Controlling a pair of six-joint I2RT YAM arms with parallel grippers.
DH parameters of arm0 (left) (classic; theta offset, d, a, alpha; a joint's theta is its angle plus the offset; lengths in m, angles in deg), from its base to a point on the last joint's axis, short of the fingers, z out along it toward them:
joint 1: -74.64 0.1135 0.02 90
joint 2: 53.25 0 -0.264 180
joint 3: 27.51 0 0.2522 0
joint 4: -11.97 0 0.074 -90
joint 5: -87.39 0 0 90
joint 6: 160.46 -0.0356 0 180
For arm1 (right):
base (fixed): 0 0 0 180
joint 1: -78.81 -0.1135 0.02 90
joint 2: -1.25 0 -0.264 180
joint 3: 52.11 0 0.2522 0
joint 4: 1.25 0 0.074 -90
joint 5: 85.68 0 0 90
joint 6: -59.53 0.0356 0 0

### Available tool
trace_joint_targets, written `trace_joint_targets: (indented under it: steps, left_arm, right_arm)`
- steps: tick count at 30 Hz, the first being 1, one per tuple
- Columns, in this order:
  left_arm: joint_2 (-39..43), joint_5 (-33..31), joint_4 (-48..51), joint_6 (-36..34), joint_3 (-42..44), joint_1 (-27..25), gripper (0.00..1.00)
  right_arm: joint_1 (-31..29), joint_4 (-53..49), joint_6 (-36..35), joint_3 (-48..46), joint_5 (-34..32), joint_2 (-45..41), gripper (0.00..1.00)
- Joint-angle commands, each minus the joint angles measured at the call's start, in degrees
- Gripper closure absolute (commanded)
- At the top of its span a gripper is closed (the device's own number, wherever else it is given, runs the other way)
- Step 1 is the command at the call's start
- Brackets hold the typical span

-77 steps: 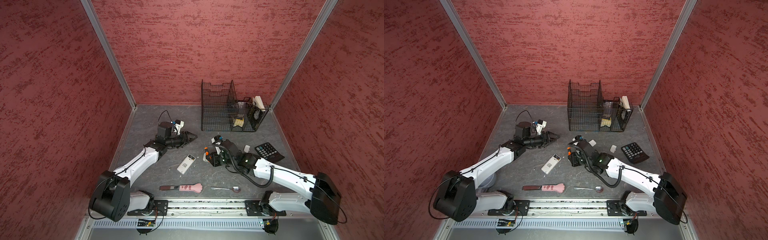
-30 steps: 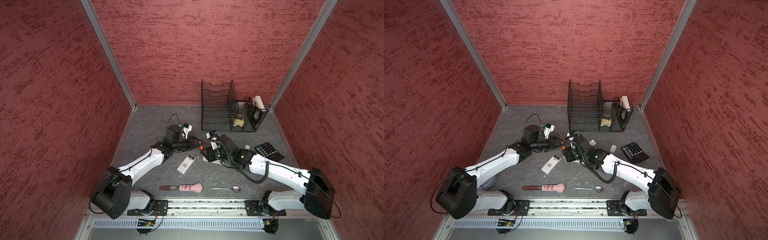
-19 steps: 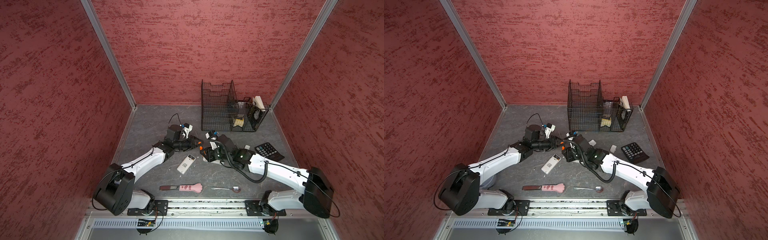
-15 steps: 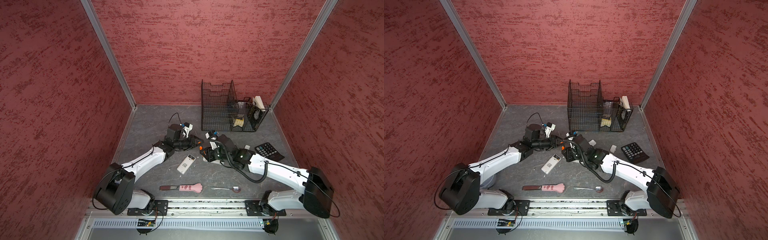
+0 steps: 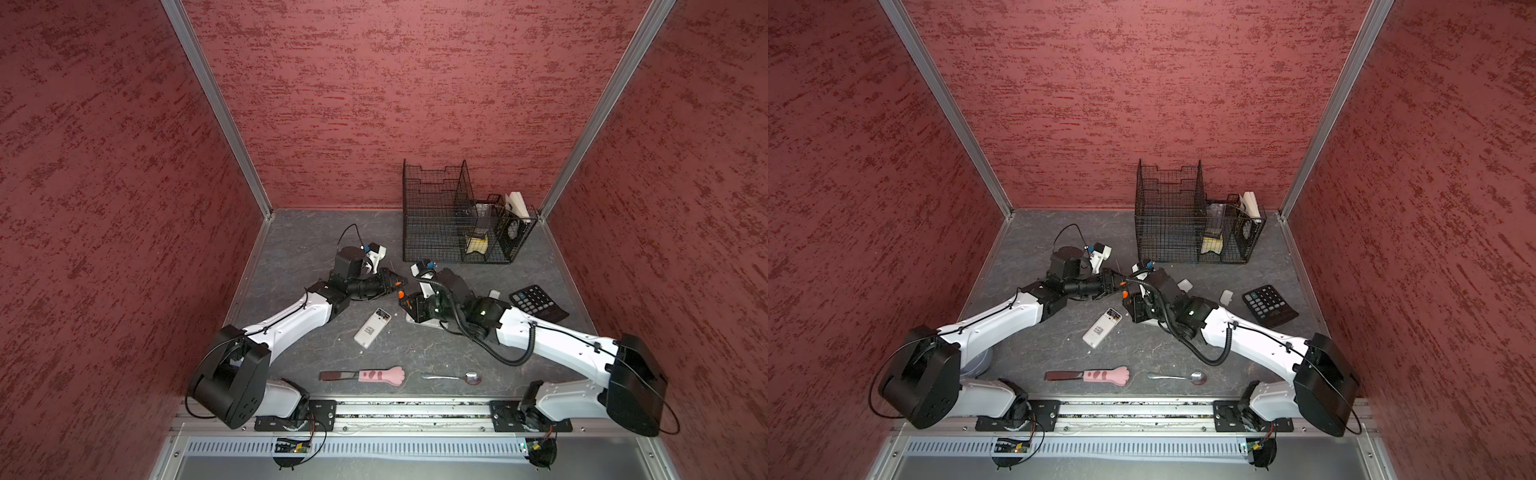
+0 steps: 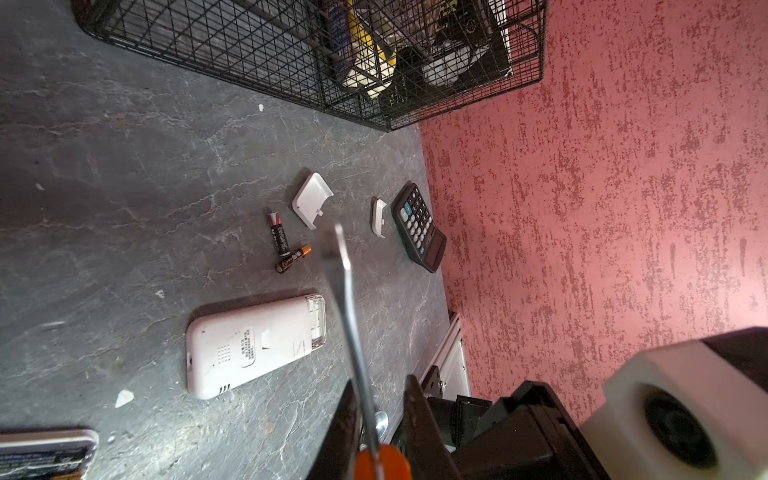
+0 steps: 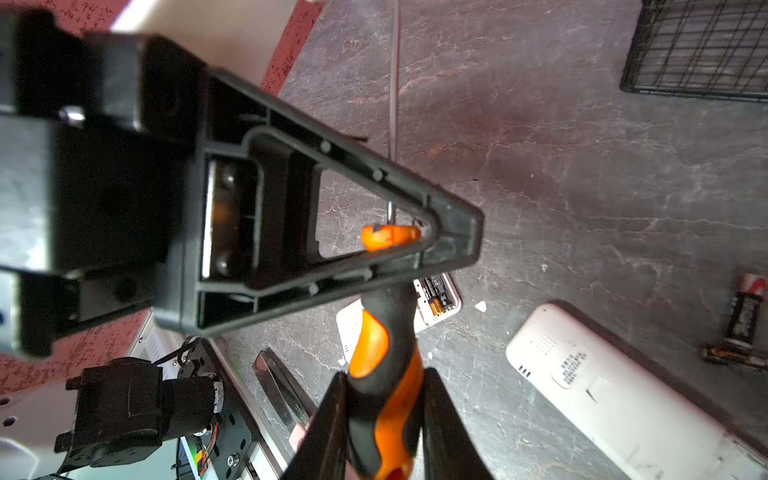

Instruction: Unload the batteries from the remote control

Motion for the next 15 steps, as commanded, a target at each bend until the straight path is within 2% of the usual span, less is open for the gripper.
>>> trace_joint_targets:
  steps: [1, 4, 7, 9, 12, 15]
  left_arm:
    - [-0.77, -0.58, -1.64, -0.41, -0.59, 0.30, 1.00]
    - [0.03, -0.72, -2.84, 0.91, 0.09, 1.02, 1.00]
    - [0.86, -1.29, -3.75, 2.57, 0.21, 2.08, 1.00]
    - [1.28, -1.56, -4.11, 3.92, -0.06, 2.80, 1.00]
    - [2.23, -2.21, -4.14, 6.90, -0.51, 4.21, 1.00]
    - [3.12, -2.11, -6.25, 10.62, -0.34, 5.35, 1.00]
  right_arm:
    - [-0.32, 2.91, 1.16, -0.24, -0.56, -0.91, 0.95]
    - [-0.34, 4.52, 2.62, -1.77, -1.90, -2.09, 0.84]
    - [-0.36, 5.19, 3.85, -3.03, -3.69, -3.67, 0.64]
    - [-0.36, 5.92, 4.80, -4.41, -5.97, -5.07, 0.54]
    - [-0.36, 8.59, 6.69, -6.74, -8.95, -7.35, 0.46]
    - [-0.34, 14.74, 8.93, -9.75, -10.47, -8.54, 0.43]
